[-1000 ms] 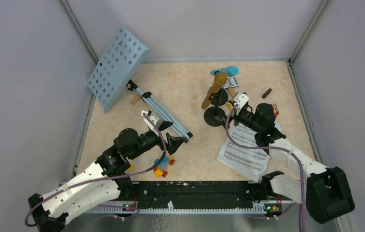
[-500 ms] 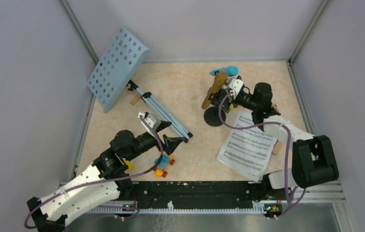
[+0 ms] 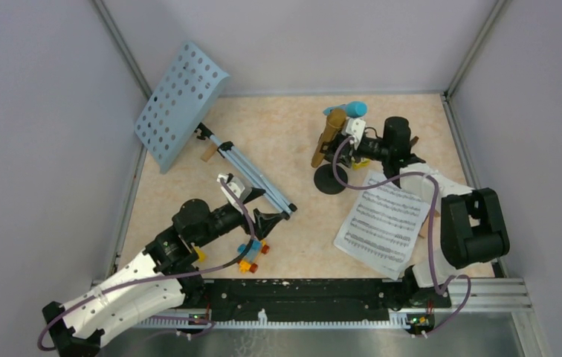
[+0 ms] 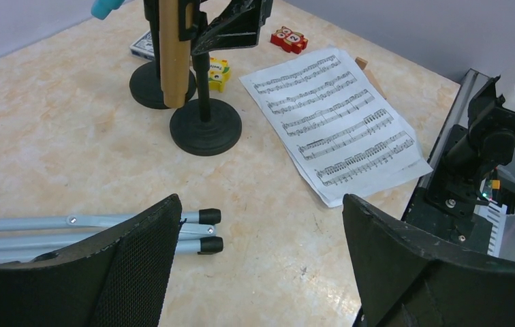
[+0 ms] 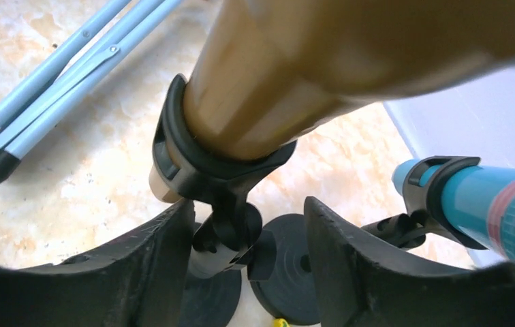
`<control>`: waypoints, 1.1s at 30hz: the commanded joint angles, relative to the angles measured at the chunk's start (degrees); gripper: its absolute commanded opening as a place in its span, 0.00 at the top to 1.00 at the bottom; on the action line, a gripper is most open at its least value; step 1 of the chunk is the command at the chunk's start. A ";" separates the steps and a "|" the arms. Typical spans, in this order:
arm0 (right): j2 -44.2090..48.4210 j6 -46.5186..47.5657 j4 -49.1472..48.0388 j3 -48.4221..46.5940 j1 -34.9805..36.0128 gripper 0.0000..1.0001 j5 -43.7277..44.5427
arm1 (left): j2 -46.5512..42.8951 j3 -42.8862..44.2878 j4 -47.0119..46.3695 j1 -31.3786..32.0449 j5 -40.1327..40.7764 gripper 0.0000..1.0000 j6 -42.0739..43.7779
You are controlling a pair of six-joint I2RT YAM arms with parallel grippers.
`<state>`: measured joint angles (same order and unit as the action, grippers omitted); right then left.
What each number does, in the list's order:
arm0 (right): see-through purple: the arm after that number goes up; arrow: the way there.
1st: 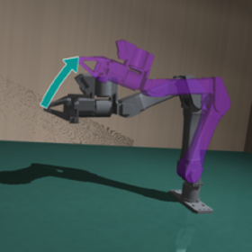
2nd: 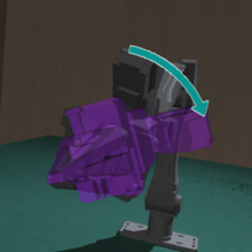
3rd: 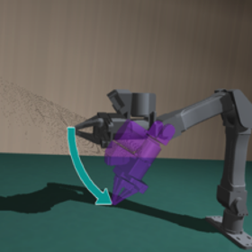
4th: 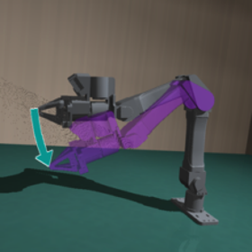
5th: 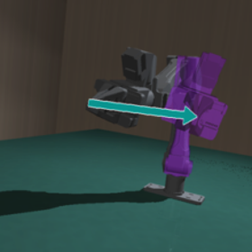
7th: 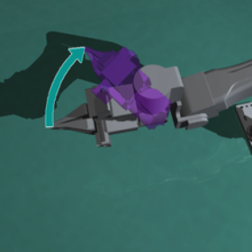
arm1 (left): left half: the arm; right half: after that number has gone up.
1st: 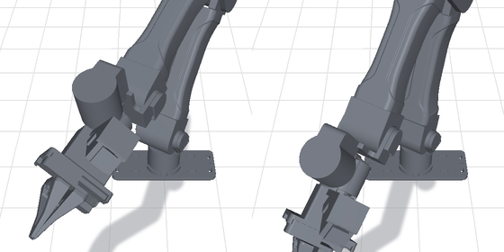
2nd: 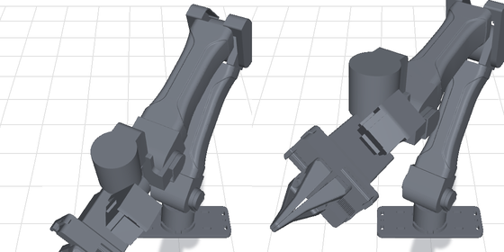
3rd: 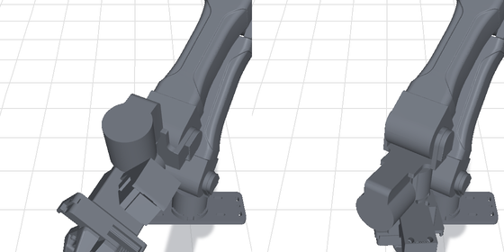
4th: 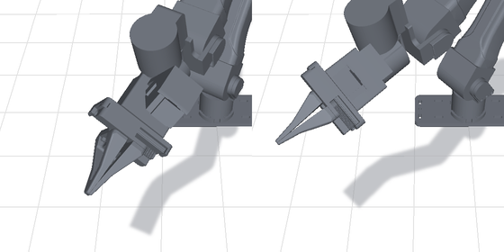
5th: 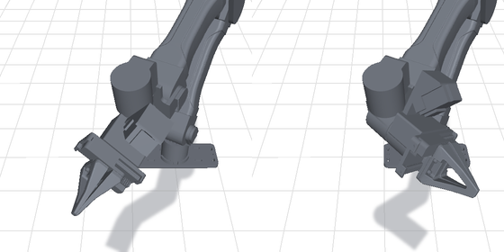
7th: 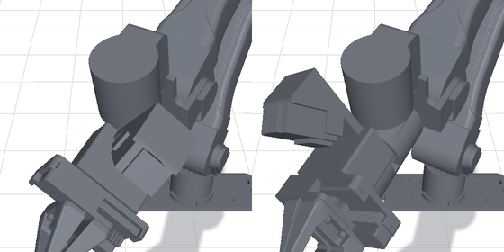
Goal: Pack up the instrument practice props
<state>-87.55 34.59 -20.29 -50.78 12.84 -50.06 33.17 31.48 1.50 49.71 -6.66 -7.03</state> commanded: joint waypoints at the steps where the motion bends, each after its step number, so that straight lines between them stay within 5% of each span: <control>1: -0.80 1.73 0.11 -3.17 -0.58 0.46 -4.15 | 0.65 1.70 0.05 0.12 -0.79 0.08 1.52; 4: -0.13 -0.43 -2.64 -1.84 -0.54 0.59 -5.93 | 0.97 1.73 -0.59 0.14 -0.80 0.08 1.61; 10: 4.81 -9.14 -11.02 4.19 2.66 1.00 -1.68 | 2.83 2.46 -4.64 0.12 -1.43 0.01 3.76; 23: 25.20 -30.26 -23.56 24.47 18.45 1.00 19.25 | 11.07 6.29 -15.53 0.13 -7.38 0.01 8.55; 33: 37.05 -37.10 -7.99 25.99 33.21 1.00 37.67 | 15.38 6.86 -18.78 0.12 -16.82 0.01 11.03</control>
<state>-55.07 2.09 -27.92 -23.22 42.63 -21.50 47.79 36.64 -12.51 49.71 -18.81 2.61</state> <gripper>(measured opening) 0.222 0.987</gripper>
